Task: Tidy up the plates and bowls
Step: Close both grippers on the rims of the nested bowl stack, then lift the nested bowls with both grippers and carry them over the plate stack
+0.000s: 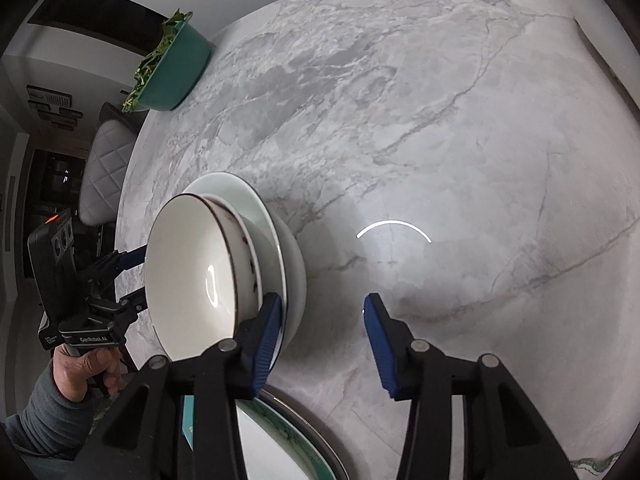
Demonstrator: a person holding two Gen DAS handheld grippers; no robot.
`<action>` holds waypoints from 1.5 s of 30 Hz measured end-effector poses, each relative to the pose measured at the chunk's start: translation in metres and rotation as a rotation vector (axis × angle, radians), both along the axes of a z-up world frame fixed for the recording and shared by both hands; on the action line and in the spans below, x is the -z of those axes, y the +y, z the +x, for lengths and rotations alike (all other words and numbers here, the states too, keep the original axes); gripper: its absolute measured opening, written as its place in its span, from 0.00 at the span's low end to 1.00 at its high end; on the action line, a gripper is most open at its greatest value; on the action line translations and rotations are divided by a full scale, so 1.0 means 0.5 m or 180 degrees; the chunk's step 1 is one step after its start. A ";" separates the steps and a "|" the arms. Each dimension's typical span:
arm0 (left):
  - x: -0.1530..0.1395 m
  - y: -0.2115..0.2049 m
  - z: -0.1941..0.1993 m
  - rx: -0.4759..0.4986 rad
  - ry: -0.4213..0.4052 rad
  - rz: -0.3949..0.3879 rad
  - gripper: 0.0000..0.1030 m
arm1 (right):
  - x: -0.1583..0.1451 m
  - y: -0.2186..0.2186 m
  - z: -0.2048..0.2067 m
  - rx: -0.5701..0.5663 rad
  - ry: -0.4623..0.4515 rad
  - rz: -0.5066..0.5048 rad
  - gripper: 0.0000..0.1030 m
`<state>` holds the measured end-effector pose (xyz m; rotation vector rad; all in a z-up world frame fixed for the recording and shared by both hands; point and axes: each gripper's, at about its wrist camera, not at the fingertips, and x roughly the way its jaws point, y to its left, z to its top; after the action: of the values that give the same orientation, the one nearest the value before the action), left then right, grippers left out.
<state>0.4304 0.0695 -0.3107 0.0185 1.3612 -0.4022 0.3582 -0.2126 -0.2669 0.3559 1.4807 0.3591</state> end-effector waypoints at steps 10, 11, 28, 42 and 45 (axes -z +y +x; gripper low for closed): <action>0.038 0.001 0.005 0.0056 0.0161 -0.0017 0.91 | 0.030 0.020 0.007 -0.0089 0.0009 0.0069 0.32; 0.043 0.000 0.007 0.0060 0.0179 -0.0029 0.90 | 0.030 0.019 0.006 -0.0093 0.0004 0.0084 0.31; 0.076 -0.048 0.046 0.0120 0.0183 -0.0145 0.64 | 0.028 0.040 0.007 -0.0167 -0.0085 -0.0039 0.26; 0.066 -0.086 0.033 0.0162 0.0147 -0.0219 0.10 | 0.021 0.059 0.003 -0.0233 -0.0202 -0.0125 0.13; 0.060 -0.080 0.026 0.0125 0.0138 -0.0228 0.10 | 0.019 0.059 0.003 -0.0223 -0.0206 -0.0122 0.13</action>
<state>0.4436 0.0294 -0.3405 -0.0228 1.3899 -0.4866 0.3596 -0.1830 -0.2763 0.2599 1.4371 0.3939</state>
